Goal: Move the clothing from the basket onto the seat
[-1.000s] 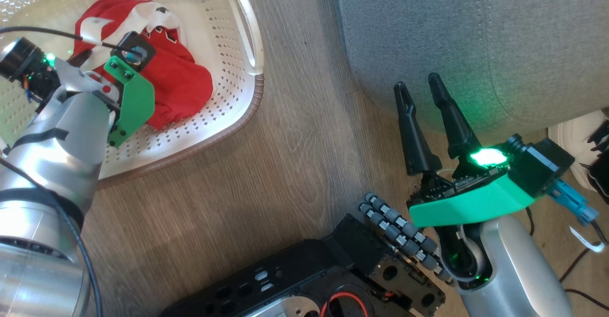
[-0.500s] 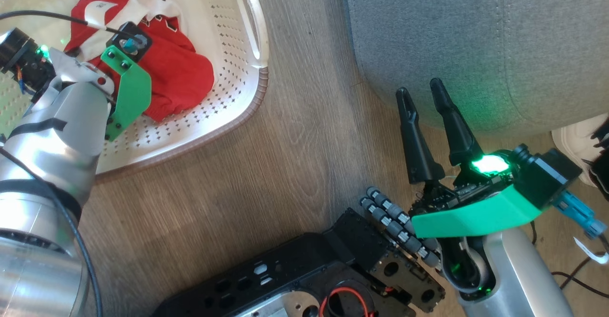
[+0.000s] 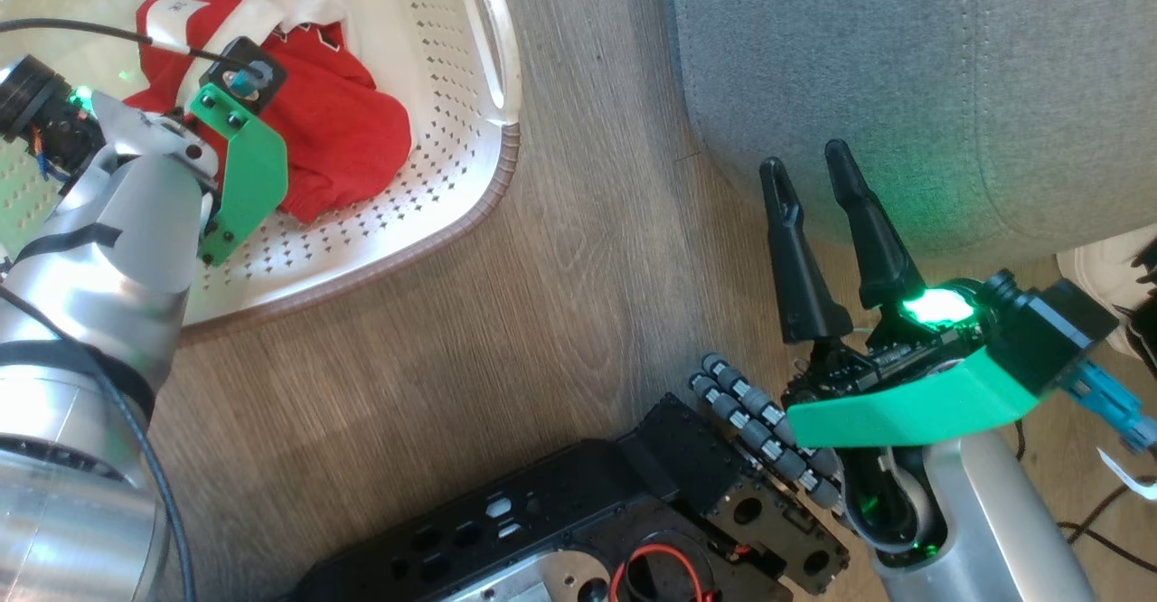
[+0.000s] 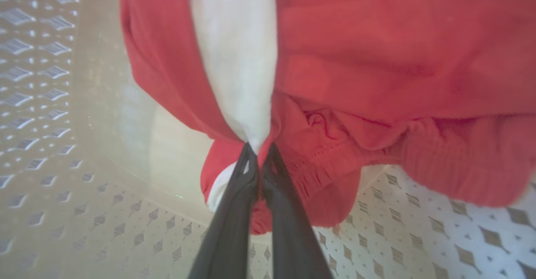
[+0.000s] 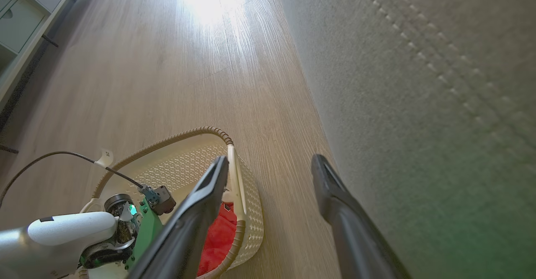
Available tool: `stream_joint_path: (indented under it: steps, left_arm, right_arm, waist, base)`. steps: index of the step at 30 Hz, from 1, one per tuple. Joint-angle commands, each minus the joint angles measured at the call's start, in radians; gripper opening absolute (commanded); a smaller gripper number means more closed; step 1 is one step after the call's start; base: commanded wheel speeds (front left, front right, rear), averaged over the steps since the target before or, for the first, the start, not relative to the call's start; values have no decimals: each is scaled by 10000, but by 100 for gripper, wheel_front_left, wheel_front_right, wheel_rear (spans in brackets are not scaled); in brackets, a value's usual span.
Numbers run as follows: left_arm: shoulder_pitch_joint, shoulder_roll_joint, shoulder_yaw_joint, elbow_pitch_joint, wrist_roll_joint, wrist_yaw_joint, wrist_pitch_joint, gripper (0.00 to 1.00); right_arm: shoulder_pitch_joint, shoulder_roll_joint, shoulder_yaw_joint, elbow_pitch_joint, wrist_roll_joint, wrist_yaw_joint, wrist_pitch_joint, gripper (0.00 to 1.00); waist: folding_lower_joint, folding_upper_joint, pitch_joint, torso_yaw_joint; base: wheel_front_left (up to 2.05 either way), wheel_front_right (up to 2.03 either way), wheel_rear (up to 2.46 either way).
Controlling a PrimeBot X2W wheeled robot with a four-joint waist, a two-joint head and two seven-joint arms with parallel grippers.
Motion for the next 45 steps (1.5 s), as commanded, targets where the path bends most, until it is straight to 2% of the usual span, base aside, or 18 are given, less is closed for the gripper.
stream_joint_path:
  steps: [1, 13, 24, 28, 30, 39, 45]
  left_arm:
    - [16, 211, 141, -110, -55, 76, -83, 0]
    - [206, 226, 442, -111, -700, 508, -1384, 0]
    - [1352, -965, 847, -116, -1631, 730, -3462, 0]
    - [1977, -1291, 1038, -397, -2064, 772, -4129, 0]
    - [2296, -1357, 1141, -780, -2254, 797, -4217, 0]
    - [4372, -1165, 1875, -5196, -2718, 1099, -4238, 0]
    - [5374, -1189, 2349, -7202, -2727, 1340, -4239, 0]
  right_arm:
    - [375, 3, 129, -271, 75, 71, -93, 100]
    - [-622, 3, 171, 137, 341, 71, -93, 100]
    - [-556, 3, -509, 903, -232, 71, -93, 100]
    - [-263, -79, -676, 1194, -386, 71, -93, 100]
    - [-111, -171, -697, 1298, -379, 71, -93, 100]
    - [672, -543, -814, 1648, -116, 71, -93, 100]
    - [1143, -705, -796, 1795, 10, 71, -93, 100]
  waist:
    - [0, 0, -17, -6]
    - [0, 0, -837, -174]
    - [0, 0, -3317, 1165]
    - [0, 0, -4693, 1646]
    - [0, 0, -5265, 1776]
    - [0, 0, -7507, 2252]
    - [0, 0, -8486, 2422]
  base:
    - [0, 0, 0]
    - [0, 0, 0]
    - [0, 0, 0]
    - [0, 0, 0]
    - [0, 0, 0]
    - [0, 0, 0]
    - [0, 0, 0]
